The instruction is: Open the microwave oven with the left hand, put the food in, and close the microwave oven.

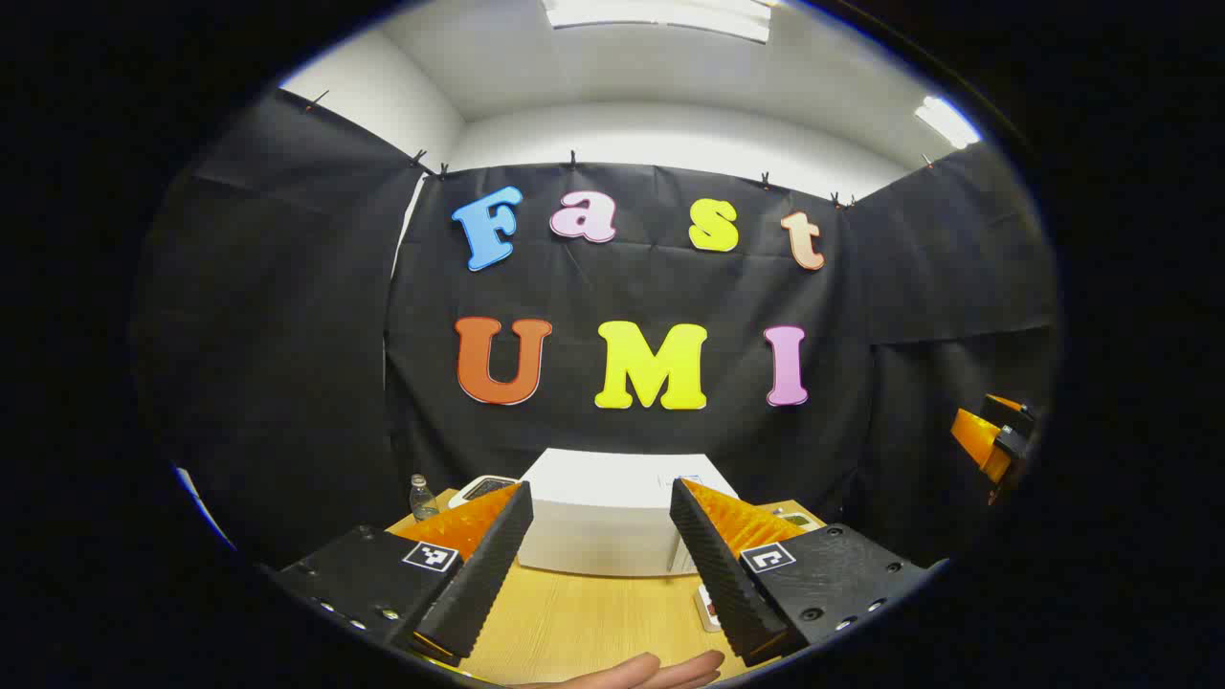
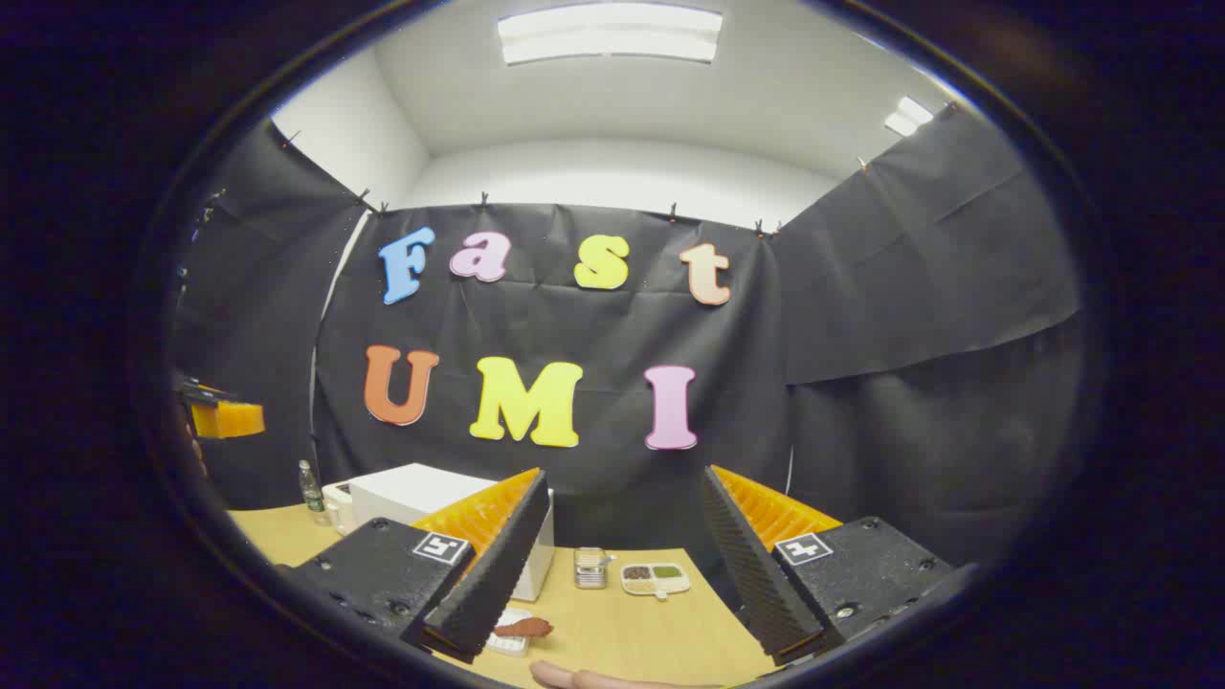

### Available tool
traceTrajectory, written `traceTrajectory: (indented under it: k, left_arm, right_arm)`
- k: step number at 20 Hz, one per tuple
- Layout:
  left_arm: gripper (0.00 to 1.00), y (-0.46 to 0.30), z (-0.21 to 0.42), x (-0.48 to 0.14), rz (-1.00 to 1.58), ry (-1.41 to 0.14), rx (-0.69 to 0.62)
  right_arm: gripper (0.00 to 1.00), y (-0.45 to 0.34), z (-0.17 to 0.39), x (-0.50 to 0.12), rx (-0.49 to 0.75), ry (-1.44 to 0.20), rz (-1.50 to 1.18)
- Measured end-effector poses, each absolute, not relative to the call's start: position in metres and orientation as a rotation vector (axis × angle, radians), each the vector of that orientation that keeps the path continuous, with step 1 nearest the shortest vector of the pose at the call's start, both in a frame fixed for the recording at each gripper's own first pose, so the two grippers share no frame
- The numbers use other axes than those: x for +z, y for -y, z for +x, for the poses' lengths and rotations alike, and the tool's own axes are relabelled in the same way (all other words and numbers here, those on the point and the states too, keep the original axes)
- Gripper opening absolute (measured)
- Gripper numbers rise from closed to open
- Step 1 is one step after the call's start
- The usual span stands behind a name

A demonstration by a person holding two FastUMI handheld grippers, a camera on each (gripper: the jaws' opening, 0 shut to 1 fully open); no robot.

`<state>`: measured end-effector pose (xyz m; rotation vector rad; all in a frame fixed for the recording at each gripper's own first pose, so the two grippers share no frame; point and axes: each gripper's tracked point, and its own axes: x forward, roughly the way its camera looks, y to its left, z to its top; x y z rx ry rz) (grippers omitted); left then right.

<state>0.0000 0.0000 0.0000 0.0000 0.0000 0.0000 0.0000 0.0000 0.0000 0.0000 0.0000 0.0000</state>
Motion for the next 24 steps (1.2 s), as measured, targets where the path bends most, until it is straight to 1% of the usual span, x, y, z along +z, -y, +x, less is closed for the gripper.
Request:
traceTrajectory:
  k: [1,2,5,9,10,11,13,14,15,16,21,22,23,24]
  left_arm:
    - [0.91,-0.003,-0.006,0.007,-0.009,0.014,0.0]
    - [0.91,-0.004,-0.011,0.014,-0.012,0.029,0.003]
    - [0.91,-0.004,-0.027,0.027,0.003,0.064,0.006]
    - [0.91,0.004,-0.038,0.031,0.011,0.089,-0.002]
    - [0.91,0.007,-0.04,0.033,0.024,0.093,-0.01]
    - [0.91,0.007,-0.04,0.031,0.037,0.096,-0.009]
    - [0.91,0.01,-0.039,0.032,0.057,0.101,-0.006]
    - [0.91,0.012,-0.039,0.033,0.064,0.102,-0.004]
    - [0.91,0.012,-0.039,0.032,0.071,0.106,0.001]
    - [0.91,0.013,-0.038,0.034,0.079,0.112,0.004]
    - [0.92,0.017,-0.032,0.03,0.13,0.128,0.021]
    - [0.92,0.02,-0.033,0.026,0.135,0.124,0.015]
    - [0.92,0.023,-0.031,0.024,0.138,0.125,0.01]
    - [0.92,0.026,-0.028,0.025,0.139,0.131,0.008]
  right_arm:
    - [0.95,0.004,-0.003,0.003,-0.017,-0.001,-0.003]
    - [1.0,0.013,-0.003,0.005,-0.046,-0.01,-0.019]
    - [1.0,0.017,-0.006,0.009,-0.067,-0.019,-0.025]
    - [1.0,0.016,-0.007,-0.007,-0.051,-0.082,0.014]
    - [0.95,0.019,-0.006,-0.012,-0.055,-0.094,0.02]
    - [1.0,0.02,-0.006,-0.015,-0.055,-0.105,0.023]
    - [1.0,0.026,-0.004,-0.016,-0.068,-0.114,0.03]
    - [0.95,0.028,-0.003,-0.018,-0.072,-0.116,0.032]
    - [0.95,0.028,-0.002,-0.018,-0.068,-0.118,0.032]
    - [1.0,0.027,-0.002,-0.02,-0.061,-0.119,0.032]
    - [1.0,0.032,-0.002,-0.021,-0.052,-0.113,0.029]
    - [0.95,0.034,-0.001,-0.021,-0.053,-0.111,0.025]
    - [1.0,0.034,-0.001,-0.021,-0.051,-0.109,0.024]
    - [1.0,0.034,-0.002,-0.022,-0.049,-0.108,0.024]
